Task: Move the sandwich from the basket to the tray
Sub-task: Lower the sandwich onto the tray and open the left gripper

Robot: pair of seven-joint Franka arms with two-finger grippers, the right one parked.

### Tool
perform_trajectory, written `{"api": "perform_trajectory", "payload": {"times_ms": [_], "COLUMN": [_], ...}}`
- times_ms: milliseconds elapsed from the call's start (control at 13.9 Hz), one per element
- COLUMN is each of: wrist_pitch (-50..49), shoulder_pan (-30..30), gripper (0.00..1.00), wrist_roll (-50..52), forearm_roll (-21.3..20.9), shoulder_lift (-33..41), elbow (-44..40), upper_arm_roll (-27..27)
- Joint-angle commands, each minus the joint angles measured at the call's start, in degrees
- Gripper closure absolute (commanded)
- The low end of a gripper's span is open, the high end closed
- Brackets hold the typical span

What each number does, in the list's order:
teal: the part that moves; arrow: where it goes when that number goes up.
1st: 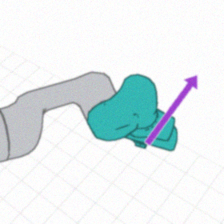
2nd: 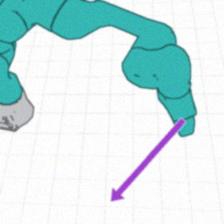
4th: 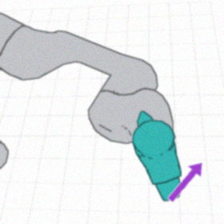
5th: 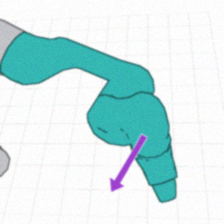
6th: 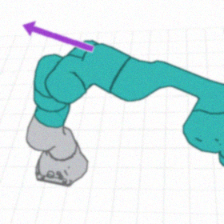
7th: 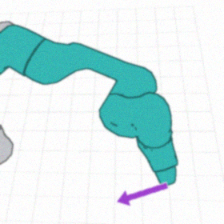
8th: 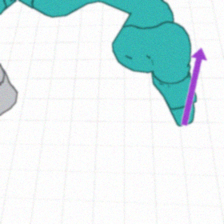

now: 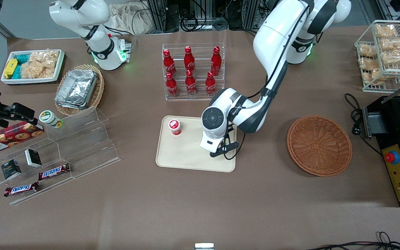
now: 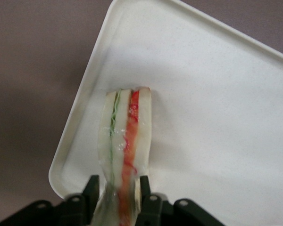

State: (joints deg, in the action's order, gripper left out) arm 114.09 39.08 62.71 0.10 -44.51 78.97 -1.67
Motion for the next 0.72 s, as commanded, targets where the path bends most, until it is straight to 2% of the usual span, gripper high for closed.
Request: {"api": "perform_trajectory", "payload": {"times_ms": [0, 144, 361, 649], "wrist_pitch": [-0.7, -5.2, -11.4, -16.0], "shoulder_pan": [0.3, -0.1, -3.7, -10.8], "gripper": [0.00, 0.00, 0.00, 0.00], "wrist_roll": [5.6, 6.4, 6.5, 5.4], "forearm_roll": [-0.5, -0.4, -0.5, -0.6], "shoulder_lift": [3.0, 8.7, 17.5, 26.7], "elbow": [0.0, 0.0, 0.0, 0.0], "upper_arm_roll": [0.6, 1.0, 1.8, 1.8]}}
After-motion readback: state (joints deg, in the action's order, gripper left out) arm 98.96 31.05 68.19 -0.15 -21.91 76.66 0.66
